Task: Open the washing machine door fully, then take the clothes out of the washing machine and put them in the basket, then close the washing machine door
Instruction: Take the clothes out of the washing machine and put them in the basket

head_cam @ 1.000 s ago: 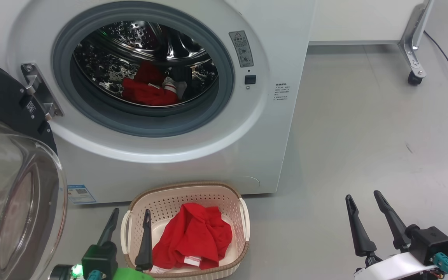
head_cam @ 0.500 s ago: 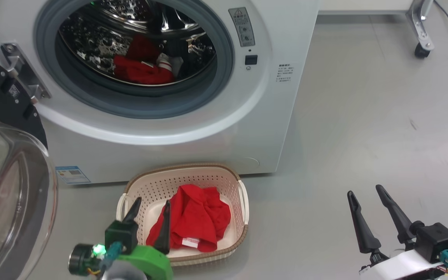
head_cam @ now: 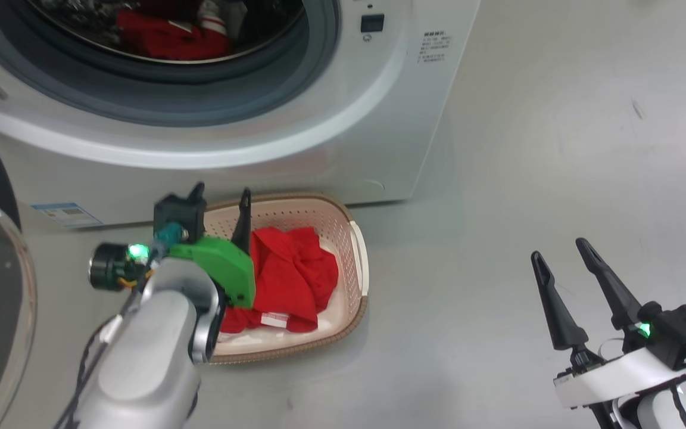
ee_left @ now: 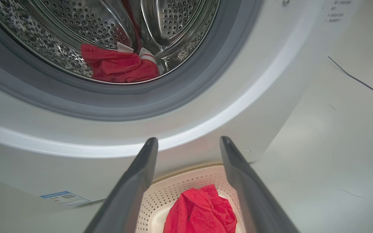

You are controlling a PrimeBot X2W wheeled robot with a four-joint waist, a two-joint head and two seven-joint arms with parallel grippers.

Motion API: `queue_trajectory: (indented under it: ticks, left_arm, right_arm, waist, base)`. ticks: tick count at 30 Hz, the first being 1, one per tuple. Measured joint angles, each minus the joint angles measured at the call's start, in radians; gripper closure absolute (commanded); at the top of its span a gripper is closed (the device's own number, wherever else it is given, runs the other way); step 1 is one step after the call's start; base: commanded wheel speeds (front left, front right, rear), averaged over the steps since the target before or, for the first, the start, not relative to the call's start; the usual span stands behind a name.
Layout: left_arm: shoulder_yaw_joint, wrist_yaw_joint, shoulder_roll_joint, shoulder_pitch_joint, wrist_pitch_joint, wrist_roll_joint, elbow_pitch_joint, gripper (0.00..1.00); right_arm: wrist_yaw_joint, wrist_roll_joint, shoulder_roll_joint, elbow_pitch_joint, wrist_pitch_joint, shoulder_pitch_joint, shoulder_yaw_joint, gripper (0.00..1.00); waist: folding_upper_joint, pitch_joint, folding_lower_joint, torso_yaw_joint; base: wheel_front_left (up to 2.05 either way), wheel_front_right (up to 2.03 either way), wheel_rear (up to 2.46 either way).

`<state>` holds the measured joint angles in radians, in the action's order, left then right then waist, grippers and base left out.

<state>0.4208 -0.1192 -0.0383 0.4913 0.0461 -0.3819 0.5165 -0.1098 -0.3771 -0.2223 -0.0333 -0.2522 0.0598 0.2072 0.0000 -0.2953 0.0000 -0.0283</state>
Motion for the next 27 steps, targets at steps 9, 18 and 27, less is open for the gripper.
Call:
queue_trajectory:
  ticks: [9,18,27]
  left_arm:
    - [-0.092,0.0,0.011,0.239,-0.104,0.08,0.105,0.0]
    - [-0.203,0.0,-0.037,0.487,-0.198,0.218,0.155,0.0]
    - [-0.249,0.0,-0.099,0.611,-0.265,0.317,0.188,0.0]
  right_arm:
    - [-0.004,-0.046,-0.008,-0.005,0.0,-0.076,0.005,0.0]
    - [-0.012,-0.092,-0.005,0.001,-0.001,-0.164,0.022,0.0]
    - [-0.012,-0.134,0.004,0.013,-0.001,-0.255,0.055,0.0]
  waist:
    - [0.0,-0.124,0.0,-0.04]
    - [0.0,-0.248,0.0,-0.098]
    - [0.0,-0.345,0.0001,-0.167]
  base:
    - [0.0,0.0,0.0]
    - [0.0,0.0,0.0]
    - [0.0,0.0,0.0]
